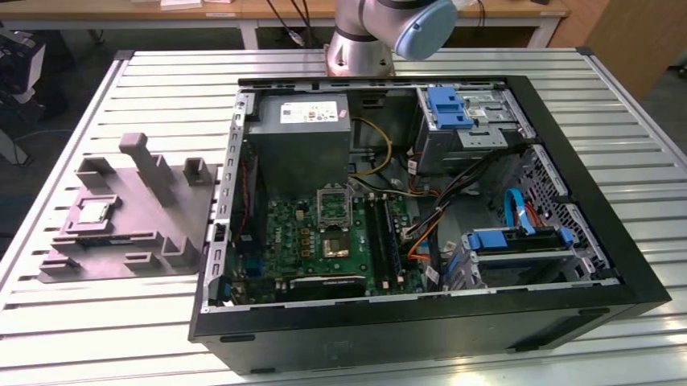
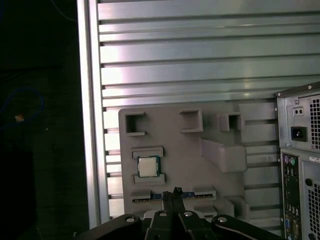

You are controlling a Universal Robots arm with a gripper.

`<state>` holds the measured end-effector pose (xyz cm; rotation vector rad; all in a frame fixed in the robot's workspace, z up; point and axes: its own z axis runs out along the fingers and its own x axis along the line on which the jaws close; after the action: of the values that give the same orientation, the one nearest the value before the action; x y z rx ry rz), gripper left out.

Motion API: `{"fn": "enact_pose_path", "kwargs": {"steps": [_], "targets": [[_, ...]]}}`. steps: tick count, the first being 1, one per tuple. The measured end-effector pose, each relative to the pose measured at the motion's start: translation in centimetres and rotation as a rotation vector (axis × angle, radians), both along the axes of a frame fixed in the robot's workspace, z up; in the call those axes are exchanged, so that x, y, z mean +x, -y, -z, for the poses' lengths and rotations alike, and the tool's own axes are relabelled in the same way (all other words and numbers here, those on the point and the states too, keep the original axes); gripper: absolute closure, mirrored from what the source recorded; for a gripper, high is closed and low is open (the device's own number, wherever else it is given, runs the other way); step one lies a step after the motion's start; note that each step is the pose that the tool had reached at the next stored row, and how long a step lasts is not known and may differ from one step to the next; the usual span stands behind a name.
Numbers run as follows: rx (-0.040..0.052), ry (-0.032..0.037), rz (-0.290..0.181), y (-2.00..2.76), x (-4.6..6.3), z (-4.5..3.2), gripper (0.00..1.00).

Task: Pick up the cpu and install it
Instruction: 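Reach for the cpu, then pick up the cpu and move it towards the insertion slot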

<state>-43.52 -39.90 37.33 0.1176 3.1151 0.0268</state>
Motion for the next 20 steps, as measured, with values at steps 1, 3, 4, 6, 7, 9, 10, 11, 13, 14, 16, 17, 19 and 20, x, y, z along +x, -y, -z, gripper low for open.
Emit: {"fn": "enact_pose_path", "kwargs": {"steps": [1, 3, 4, 6, 7, 9, 10, 11, 13, 14, 16, 17, 19, 20], "targets": [[0.0000, 0.0000, 0.000, 0.00, -0.01, 0.00, 0.89], [0.0000, 0.0001, 0.000, 0.00, -0.13, 0.01, 0.89], [0.0000, 0.0000, 0.000, -0.01, -0.22, 0.00, 0.89], [0.0000, 0.0001, 0.000, 0.00, -0.42, 0.00, 0.89], [0.0000, 0.0000, 0.000, 0.00, -0.47, 0.00, 0.89], [0.0000, 0.0000, 0.000, 0.00, -0.55, 0.00, 0.89], [0.0000, 0.0070, 0.000, 0.00, -0.59, 0.00, 0.89], [0.0000, 0.0074, 0.000, 0.00, -0.59, 0.00, 0.89], [0.0000, 0.0083, 0.000, 0.00, -0.59, 0.00, 0.89], [0.0000, 0.0087, 0.000, 0.00, -0.59, 0.00, 0.89], [0.0000, 0.0096, 0.000, 0.00, -0.59, 0.00, 0.89], [0.0000, 0.0099, 0.000, 0.00, -0.59, 0.00, 0.89], [0.0000, 0.0108, 0.000, 0.00, -0.59, 0.00, 0.89], [0.0000, 0.0112, 0.000, 0.00, -0.58, 0.00, 0.89]]}}
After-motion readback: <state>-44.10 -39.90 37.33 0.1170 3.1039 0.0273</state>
